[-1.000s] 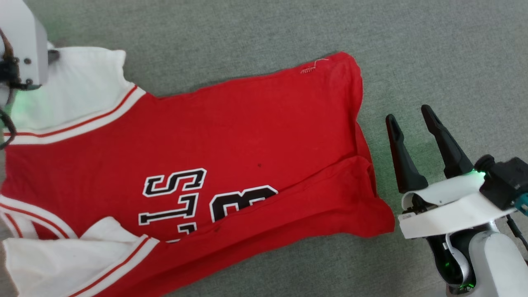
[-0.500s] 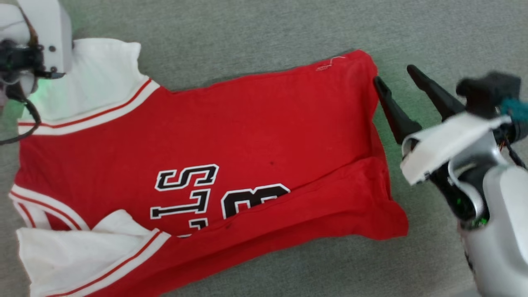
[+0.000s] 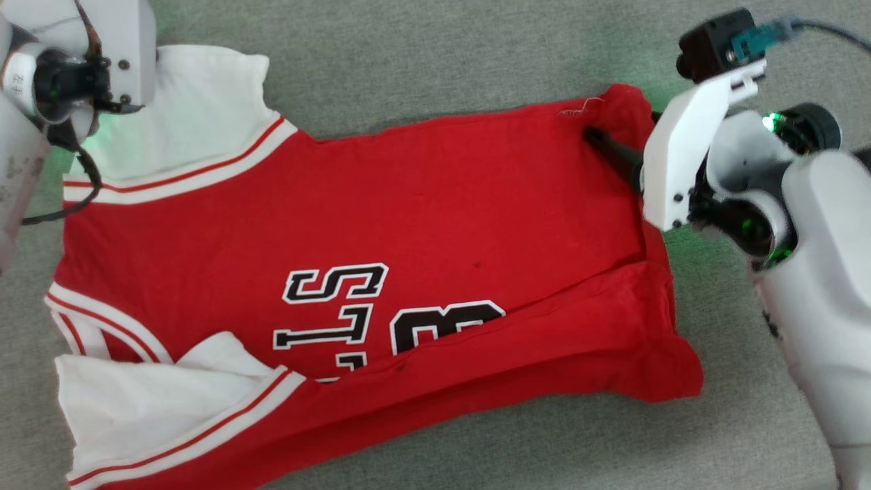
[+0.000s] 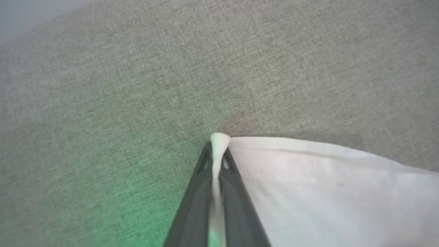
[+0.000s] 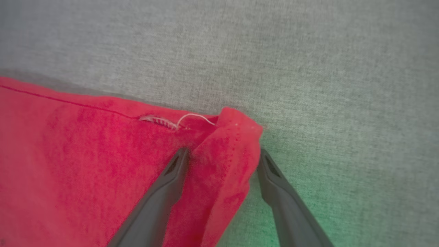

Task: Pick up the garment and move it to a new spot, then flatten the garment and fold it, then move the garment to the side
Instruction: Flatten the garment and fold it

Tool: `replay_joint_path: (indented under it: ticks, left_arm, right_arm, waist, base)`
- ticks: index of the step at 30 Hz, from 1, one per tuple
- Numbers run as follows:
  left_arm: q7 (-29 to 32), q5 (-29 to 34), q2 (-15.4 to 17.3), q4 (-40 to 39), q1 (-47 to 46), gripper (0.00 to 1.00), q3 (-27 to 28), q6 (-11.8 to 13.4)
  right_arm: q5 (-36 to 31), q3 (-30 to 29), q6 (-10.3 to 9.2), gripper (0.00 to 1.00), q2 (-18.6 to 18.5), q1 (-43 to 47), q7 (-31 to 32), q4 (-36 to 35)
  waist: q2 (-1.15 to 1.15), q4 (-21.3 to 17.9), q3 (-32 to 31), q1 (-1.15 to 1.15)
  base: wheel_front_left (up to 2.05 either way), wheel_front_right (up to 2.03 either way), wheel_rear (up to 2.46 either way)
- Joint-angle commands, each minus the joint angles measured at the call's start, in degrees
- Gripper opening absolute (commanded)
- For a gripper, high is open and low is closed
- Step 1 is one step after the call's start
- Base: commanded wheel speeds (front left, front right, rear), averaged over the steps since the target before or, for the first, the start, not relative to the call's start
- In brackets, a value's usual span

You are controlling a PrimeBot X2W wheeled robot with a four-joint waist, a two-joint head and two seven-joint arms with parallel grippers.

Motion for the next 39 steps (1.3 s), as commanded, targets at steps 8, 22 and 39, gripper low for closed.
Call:
replay_joint_path:
  ticks: [8,22,39]
  left_arm:
    - [-1.91,-0.42,-2.56,2.42,3.45,0.0,-0.84,-0.63]
    - [-4.69,-0.7,-3.05,0.32,3.49,0.0,-0.88,-2.95]
    - [-3.37,-5.19,9.41,-31.23,22.01,0.0,-0.99,8.49]
  right_arm:
    - [3.26,3.24,-0.04,0.0,-1.74,-1.47,8.54,6.13]
    - [6.09,5.35,-0.05,0.0,-11.62,2.75,-1.88,1.58]
    - [11.0,3.79,-0.05,0.0,-22.03,22.13,-3.99,-9.81]
  waist:
    - [0.0,1.65,-0.52,0.0]
    - [0.0,9.39,-11.73,0.0]
    - [0.0,16.58,-22.64,0.0]
  base:
    - [0.0,0.0,0.0]
    - [0.0,0.0,0.0]
    - [0.0,0.0,0.0]
